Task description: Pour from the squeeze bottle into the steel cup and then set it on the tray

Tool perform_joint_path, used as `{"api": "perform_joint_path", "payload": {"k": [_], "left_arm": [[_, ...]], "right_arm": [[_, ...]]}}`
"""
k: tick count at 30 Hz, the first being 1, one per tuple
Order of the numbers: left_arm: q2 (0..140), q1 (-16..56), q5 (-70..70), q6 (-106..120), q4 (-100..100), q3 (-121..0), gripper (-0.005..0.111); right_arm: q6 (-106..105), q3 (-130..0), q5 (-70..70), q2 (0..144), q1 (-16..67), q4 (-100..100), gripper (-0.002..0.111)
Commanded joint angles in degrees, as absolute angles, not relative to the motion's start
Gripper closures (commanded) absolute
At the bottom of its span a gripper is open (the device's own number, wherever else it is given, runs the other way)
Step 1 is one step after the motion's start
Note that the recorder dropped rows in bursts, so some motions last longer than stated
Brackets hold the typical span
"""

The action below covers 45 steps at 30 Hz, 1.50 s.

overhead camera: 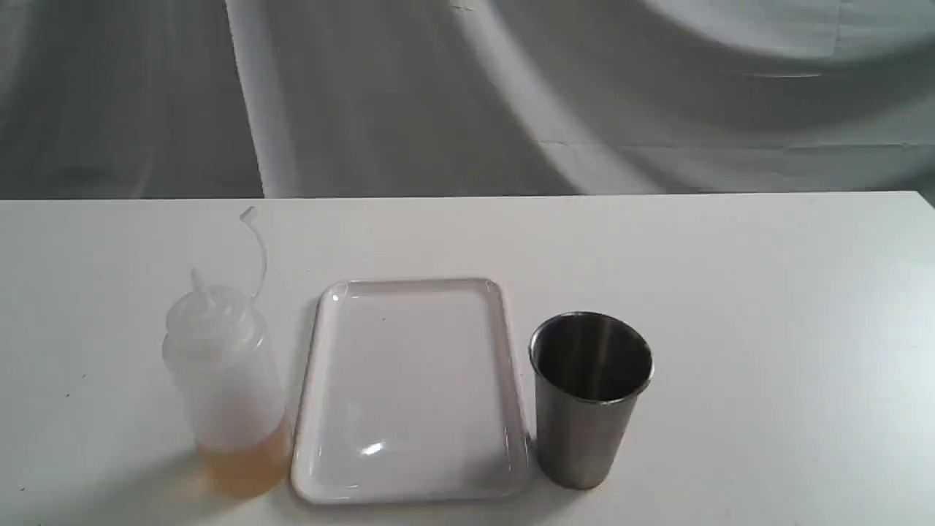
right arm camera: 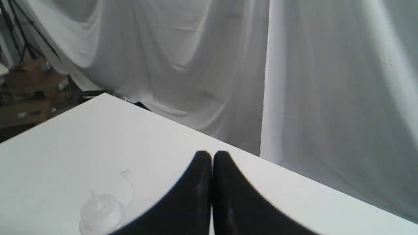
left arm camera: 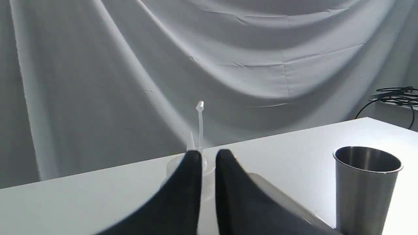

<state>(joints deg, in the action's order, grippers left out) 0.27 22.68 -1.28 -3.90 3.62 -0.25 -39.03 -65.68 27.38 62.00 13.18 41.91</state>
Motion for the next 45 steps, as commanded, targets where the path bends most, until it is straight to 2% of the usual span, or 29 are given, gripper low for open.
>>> {"api": "perform_joint_path", "payload": {"k": [1, 9, 14, 20, 27, 33, 45], "left_arm": [[0.0, 22.56, -0.71, -3.9, 3.85, 0.0, 0.098], [0.0, 22.56, -0.71, -3.9, 3.85, 0.0, 0.098], [0.0, 22.56, -0.71, -3.9, 3.85, 0.0, 0.098], [0.0, 22.56, -0.71, -3.9, 3.85, 0.0, 0.098], [0.0, 22.56, -0.71, -3.9, 3.85, 0.0, 0.098], [0.0, 22.56, -0.71, -3.9, 3.85, 0.0, 0.098], [0.0, 22.56, -0.71, -3.9, 3.85, 0.0, 0.098]], "right_arm": [[-32.56, -66.06, 23.92, 65.89, 19.07, 32.71, 0.108], [-10.2, -66.06, 13.08, 76.35, 34.68, 2.89, 0.108], [5.71, -66.06, 10.08, 82.59, 39.76, -12.23, 0.108], [19.8, -66.06, 10.95, 90.04, 41.6, -20.86, 0.108], [20.28, -65.66, 7.13, 95.39, 44.66, -23.02, 0.108], [21.91, -60.44, -3.46, 96.85, 44.61, -22.91, 0.108], [19.72, -59.72, -6.69, 97.0, 44.61, -22.91, 0.108]]}}
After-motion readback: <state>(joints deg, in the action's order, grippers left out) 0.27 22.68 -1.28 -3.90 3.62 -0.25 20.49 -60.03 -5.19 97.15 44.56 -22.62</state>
